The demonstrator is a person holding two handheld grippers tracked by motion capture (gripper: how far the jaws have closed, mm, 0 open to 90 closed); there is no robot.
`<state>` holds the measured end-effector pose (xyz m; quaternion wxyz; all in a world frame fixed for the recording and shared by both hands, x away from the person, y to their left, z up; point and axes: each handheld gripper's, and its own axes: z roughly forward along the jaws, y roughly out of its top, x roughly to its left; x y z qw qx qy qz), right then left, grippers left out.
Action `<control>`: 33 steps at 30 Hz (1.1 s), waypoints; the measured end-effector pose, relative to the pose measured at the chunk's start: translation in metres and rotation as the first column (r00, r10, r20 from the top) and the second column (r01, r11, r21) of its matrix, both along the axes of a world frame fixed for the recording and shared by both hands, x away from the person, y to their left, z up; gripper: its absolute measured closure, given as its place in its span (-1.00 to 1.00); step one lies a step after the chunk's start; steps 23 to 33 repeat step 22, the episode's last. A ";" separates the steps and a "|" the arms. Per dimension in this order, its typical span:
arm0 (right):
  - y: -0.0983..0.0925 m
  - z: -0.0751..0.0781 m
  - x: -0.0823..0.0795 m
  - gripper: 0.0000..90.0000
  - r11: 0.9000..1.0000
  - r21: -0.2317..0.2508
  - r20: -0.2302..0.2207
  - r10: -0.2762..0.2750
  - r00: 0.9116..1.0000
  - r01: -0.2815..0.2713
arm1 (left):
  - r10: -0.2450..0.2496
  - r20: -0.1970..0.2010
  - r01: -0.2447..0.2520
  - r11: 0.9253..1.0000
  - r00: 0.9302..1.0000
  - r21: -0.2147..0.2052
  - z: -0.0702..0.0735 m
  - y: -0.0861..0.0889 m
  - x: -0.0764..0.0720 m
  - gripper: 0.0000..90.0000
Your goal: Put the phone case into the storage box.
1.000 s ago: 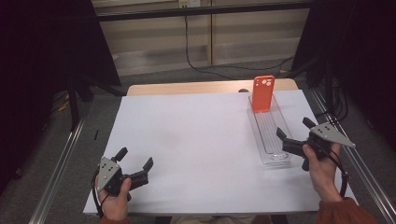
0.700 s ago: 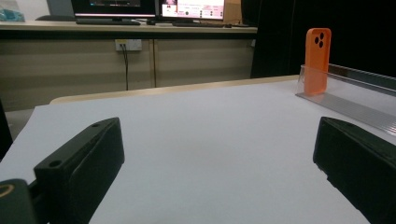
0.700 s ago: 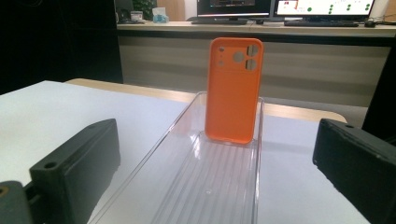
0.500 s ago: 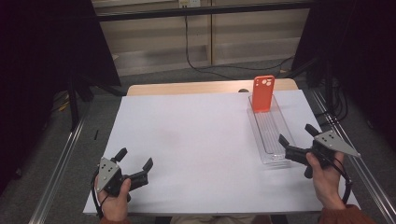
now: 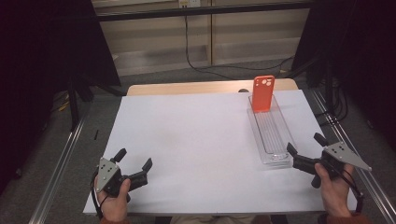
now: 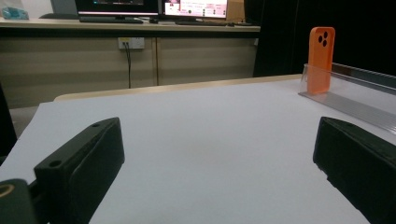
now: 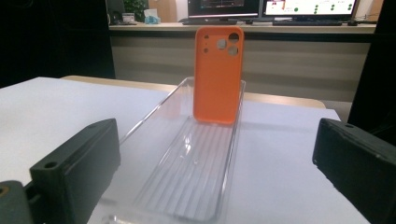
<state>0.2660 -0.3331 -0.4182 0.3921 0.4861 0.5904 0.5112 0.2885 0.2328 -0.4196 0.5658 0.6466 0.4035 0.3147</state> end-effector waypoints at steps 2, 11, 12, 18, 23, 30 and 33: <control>-0.001 -0.002 -0.003 -1.00 1.000 0.003 0.001 -0.008 1.000 0.008 | 0.000 -0.003 0.000 1.000 1.000 -0.003 0.000 0.000 0.000 -0.96; -0.004 -0.009 -0.015 -1.00 1.000 -0.005 -0.005 -0.021 1.000 0.021 | -0.001 -0.017 0.001 1.000 1.000 0.004 -0.002 0.001 0.000 -0.96; -0.004 -0.010 -0.015 -1.00 1.000 -0.011 -0.009 -0.023 1.000 0.022 | -0.001 -0.015 0.001 1.000 1.000 0.000 -0.002 0.000 0.000 -0.96; -0.004 -0.010 -0.014 -1.00 1.000 -0.003 -0.002 -0.017 1.000 0.017 | 0.001 -0.014 -0.001 1.000 1.000 0.005 -0.002 0.001 0.000 -0.96; -0.005 -0.010 -0.013 -1.00 1.000 0.004 0.000 -0.018 1.000 0.018 | 0.003 -0.021 -0.003 1.000 1.000 0.004 -0.002 0.002 0.002 -0.96; -0.005 -0.010 -0.013 -1.00 1.000 0.004 0.000 -0.018 1.000 0.018 | 0.003 -0.021 -0.003 1.000 1.000 0.004 -0.002 0.002 0.002 -0.96; -0.005 -0.010 -0.013 -1.00 1.000 0.004 0.000 -0.018 1.000 0.018 | 0.003 -0.021 -0.003 1.000 1.000 0.004 -0.002 0.002 0.002 -0.96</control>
